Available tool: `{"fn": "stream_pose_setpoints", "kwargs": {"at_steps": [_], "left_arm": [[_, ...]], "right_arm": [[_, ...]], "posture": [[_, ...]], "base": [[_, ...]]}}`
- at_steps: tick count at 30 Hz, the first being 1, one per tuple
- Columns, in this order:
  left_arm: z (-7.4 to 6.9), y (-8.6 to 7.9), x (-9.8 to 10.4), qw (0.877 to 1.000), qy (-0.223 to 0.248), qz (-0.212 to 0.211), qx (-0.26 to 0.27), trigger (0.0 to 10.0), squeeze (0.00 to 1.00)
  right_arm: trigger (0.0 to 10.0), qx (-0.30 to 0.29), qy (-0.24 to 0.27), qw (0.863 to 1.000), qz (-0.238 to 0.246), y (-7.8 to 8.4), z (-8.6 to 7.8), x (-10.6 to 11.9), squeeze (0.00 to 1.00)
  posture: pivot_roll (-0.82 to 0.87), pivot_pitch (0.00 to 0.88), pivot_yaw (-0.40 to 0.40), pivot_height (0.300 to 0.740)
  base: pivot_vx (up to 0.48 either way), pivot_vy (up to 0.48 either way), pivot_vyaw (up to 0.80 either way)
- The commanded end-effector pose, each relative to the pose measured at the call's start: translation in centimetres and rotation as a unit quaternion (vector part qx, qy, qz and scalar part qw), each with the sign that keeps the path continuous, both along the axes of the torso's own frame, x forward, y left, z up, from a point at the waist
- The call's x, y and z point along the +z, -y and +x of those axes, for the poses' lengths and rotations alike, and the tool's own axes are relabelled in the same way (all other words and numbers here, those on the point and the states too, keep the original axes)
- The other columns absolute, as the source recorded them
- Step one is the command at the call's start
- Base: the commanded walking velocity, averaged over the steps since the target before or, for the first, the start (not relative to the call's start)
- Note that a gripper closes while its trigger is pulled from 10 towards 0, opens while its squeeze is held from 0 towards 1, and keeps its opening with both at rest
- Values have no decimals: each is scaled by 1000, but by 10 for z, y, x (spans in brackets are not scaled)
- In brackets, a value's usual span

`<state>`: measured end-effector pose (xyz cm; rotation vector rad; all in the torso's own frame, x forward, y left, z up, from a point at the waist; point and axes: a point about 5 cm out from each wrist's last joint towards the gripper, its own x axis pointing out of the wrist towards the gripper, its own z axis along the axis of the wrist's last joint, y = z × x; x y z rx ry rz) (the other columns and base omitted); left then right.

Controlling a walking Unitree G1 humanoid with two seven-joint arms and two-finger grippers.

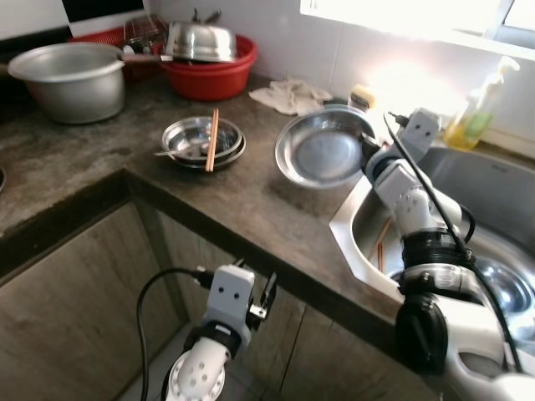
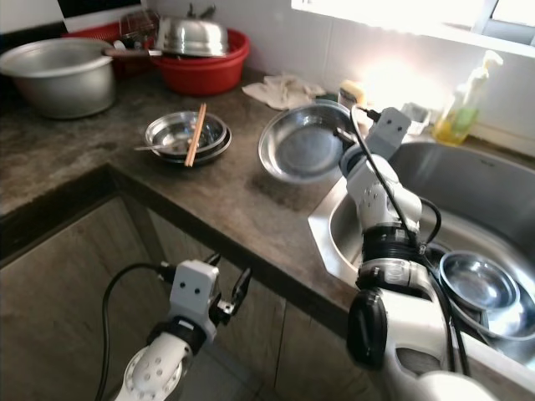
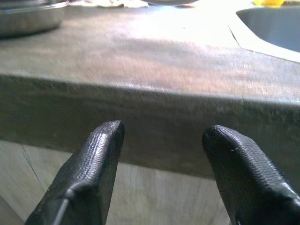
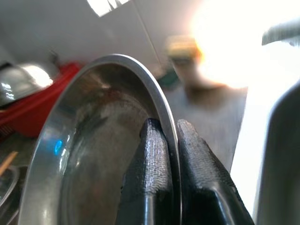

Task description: Kitchen organization

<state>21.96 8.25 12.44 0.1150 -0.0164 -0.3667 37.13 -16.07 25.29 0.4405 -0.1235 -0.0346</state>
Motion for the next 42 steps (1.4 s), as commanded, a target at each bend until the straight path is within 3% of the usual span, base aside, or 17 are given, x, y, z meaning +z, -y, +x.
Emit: {"fn": "stream_pose_setpoints", "kwargs": {"at_steps": [1,7,9,12,30,40,41,42], "left_arm": [[1,0,-3,1000,-3,1,-3,10000,0],[3,-1,0,1000,2,-6,0,10000,0],[3,-1,0,1000,2,-9,1,10000,0],[4,-1,1,1000,5,-13,-1,10000,0],[7,0,1,1000,5,-7,-11,10000,0],[9,-1,3,1000,18,7,-13,10000,0],[8,0,2,1000,18,11,-19,10000,0],[8,0,2,1000,18,11,-19,10000,0]], "right_arm": [[0,-20,83,995,-42,0,-19,24,0],[0,-52,129,977,-163,-3,-53,20,0],[0,-57,127,970,-198,-6,-69,7,0],[0,-62,121,966,-219,-8,-82,-5,0],[0,-86,112,963,-230,-9,-91,-6,0],[0,-99,108,957,-251,-8,-93,-6,0],[2941,-99,104,956,-255,-8,-93,-7,0],[2941,-99,104,956,-255,-8,-93,-7,0]], "posture": [[113,45,-57,740],[108,39,-51,740],[103,36,-44,740],[102,36,-38,740],[97,32,-28,740],[94,37,-20,740],[95,37,-18,740],[95,37,-18,740]], "base": [[0,0,0],[0,0,0],[0,0,0],[0,0,0],[0,417,-664],[0,0,-601],[244,-266,0],[244,-266,0]]}}
